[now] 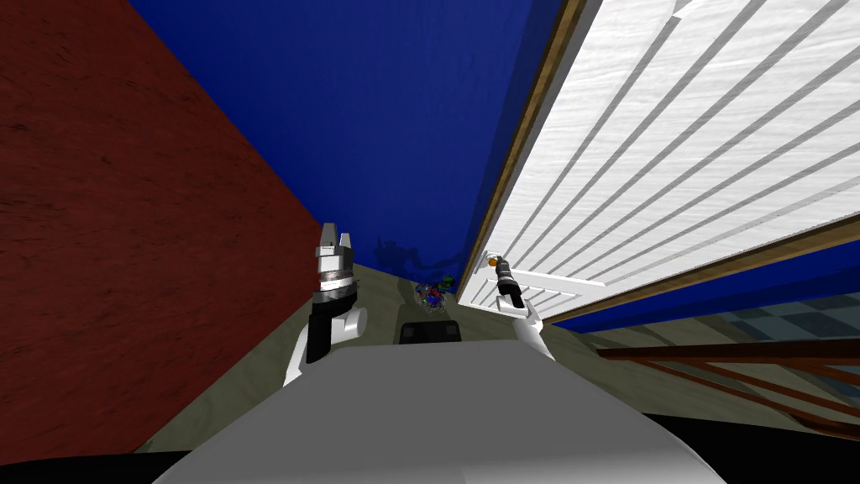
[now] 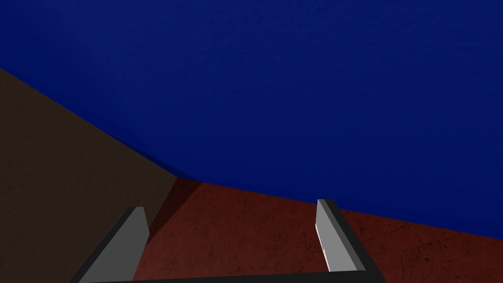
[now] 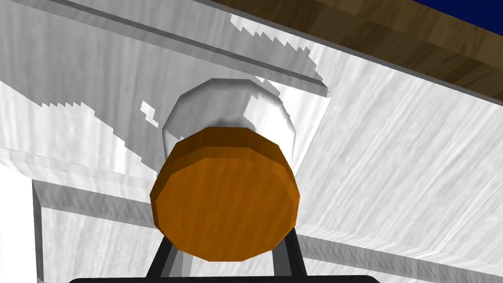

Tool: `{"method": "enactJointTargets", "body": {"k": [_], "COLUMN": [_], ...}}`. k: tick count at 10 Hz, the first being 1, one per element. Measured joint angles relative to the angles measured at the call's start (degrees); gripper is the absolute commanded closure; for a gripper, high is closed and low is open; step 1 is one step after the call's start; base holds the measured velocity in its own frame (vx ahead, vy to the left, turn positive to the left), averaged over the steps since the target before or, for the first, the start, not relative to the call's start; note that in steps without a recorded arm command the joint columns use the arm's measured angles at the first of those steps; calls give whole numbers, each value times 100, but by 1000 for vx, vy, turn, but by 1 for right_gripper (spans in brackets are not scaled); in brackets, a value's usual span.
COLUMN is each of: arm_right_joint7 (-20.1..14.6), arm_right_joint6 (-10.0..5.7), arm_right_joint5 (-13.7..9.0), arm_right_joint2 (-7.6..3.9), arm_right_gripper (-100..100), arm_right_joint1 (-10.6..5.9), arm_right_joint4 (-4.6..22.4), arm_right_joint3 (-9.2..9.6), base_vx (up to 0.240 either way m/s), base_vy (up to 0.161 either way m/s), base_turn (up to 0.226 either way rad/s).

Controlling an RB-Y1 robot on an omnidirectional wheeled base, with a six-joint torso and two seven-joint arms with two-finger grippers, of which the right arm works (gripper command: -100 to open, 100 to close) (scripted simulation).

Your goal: Pull the door open

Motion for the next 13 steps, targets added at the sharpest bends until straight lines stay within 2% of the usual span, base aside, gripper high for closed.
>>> {"method": "enactJointTargets", "body": {"k": [2,3,4,7,9,11,13], "arm_right_joint7": [-310,-438,-595,-951,-1273,-1554,-1805], "arm_right_joint6": [-23,32,40,16,38,-4,17], "arm_right_joint5": [-168,-209,-285,-428,-602,-716,-824], "arm_right_joint2": [-24,1,-22,-20,-65,-60,-70], "arm_right_gripper": [100,100,100,100,100,100,100], "arm_right_joint1": [47,89,102,155,215,225,239], "arm_right_joint4": [-10,-105,-107,-131,-184,-149,-160], "arm_right_joint3": [59,86,122,178,258,307,354], "base_vx": [-27,-22,-17,-21,-30,-23,-14], "base_vy": [-20,-15,-7,-11,-18,-12,-12], "base_turn": [22,16,7,15,23,11,20]}}
